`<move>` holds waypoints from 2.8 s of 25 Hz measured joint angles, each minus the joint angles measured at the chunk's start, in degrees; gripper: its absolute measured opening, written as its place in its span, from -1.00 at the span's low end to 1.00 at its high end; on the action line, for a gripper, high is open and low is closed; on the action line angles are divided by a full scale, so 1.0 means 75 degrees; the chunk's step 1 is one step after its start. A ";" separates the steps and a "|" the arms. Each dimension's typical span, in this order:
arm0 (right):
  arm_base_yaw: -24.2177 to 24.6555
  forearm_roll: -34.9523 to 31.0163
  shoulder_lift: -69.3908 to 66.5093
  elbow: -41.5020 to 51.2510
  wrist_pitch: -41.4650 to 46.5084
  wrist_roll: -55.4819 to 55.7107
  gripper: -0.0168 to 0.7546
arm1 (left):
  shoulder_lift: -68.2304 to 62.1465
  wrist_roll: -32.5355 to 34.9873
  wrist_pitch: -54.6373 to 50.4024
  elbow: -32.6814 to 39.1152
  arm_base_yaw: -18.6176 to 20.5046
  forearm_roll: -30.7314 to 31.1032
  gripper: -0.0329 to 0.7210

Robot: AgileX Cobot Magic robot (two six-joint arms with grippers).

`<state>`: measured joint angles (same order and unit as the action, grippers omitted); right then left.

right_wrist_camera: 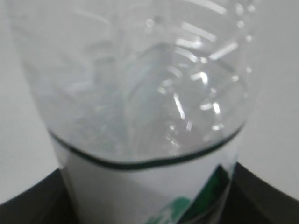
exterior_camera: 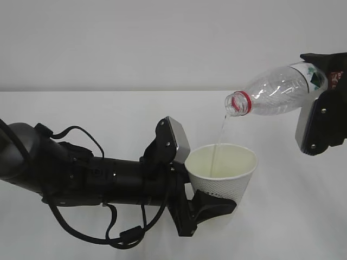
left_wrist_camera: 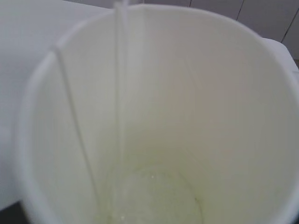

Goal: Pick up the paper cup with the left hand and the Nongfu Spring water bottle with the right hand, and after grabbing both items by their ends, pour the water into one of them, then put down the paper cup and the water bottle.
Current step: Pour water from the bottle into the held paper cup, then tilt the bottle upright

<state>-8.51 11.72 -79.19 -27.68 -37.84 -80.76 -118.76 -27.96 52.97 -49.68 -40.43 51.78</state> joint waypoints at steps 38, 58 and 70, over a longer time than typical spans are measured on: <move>0.0000 -0.0017 0.0000 0.0000 0.0000 -0.0041 0.38 | 0.0000 0.0000 -0.0031 0.0000 0.0000 0.0000 0.41; 0.0000 -0.0017 0.0000 0.0000 0.0000 -0.0178 0.38 | 0.0000 0.0000 -0.0046 0.0000 0.0000 0.0000 0.41; 0.0000 -0.0017 0.0000 0.0000 0.0000 -0.0178 0.38 | 0.0000 0.0000 -0.0060 0.0000 0.0000 0.0000 0.40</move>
<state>-8.51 11.59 -79.19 -27.68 -37.84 -82.09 -118.76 -27.96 52.52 -49.68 -40.43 51.78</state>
